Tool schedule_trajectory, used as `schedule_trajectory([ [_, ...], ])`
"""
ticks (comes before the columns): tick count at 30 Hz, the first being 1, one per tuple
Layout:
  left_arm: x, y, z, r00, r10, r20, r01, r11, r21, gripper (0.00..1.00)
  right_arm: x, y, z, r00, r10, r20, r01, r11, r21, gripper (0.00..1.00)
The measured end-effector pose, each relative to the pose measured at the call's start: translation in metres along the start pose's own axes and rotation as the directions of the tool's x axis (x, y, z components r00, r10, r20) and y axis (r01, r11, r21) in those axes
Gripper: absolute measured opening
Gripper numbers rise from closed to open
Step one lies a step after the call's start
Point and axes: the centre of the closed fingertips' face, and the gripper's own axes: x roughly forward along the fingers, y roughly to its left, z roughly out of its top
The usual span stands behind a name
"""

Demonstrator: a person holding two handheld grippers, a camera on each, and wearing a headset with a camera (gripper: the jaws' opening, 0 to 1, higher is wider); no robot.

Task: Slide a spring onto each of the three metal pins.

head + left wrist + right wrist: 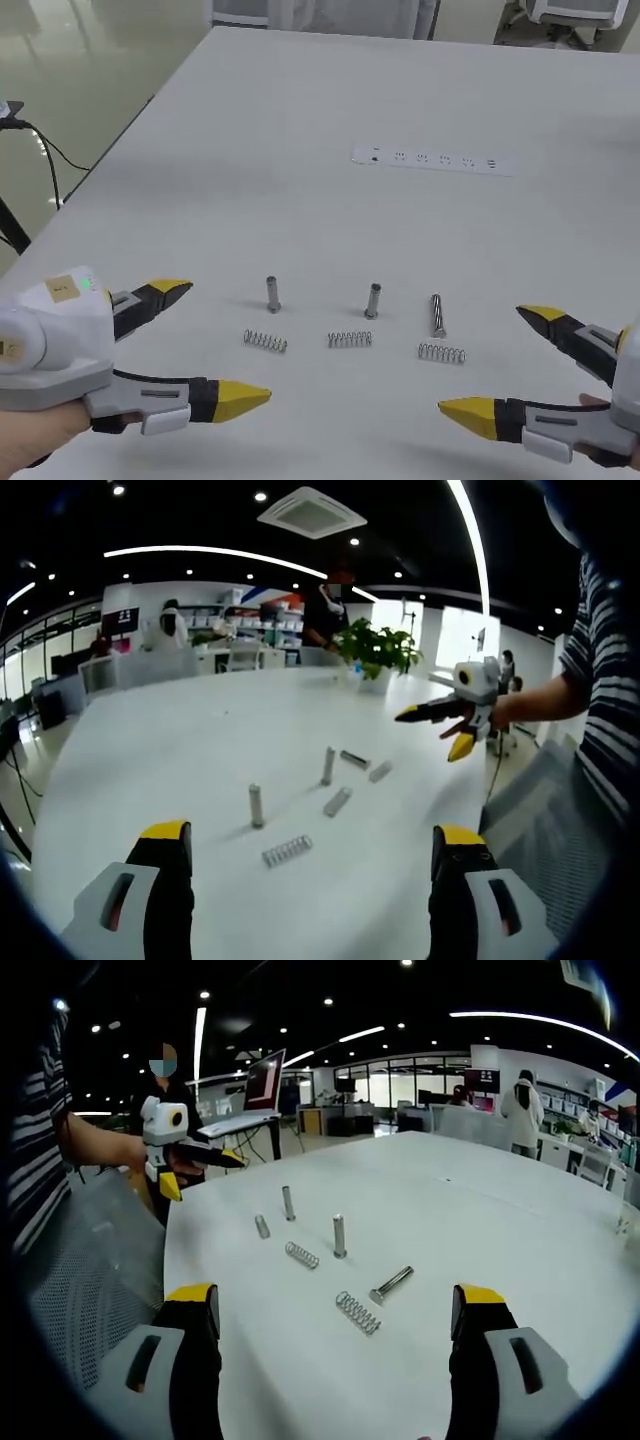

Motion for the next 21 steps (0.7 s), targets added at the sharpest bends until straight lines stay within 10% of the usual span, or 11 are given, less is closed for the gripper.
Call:
schedule_trajectory([
  [21, -0.0021, 0.0009, -0.0009, 1.0, 0.003, 0.0, -0.003, 1.0, 0.0, 0.96, -0.0006, 0.0037, -0.0025, 1.0, 0.001, -0.007, -0.001, 1.0, 0.005, 0.96],
])
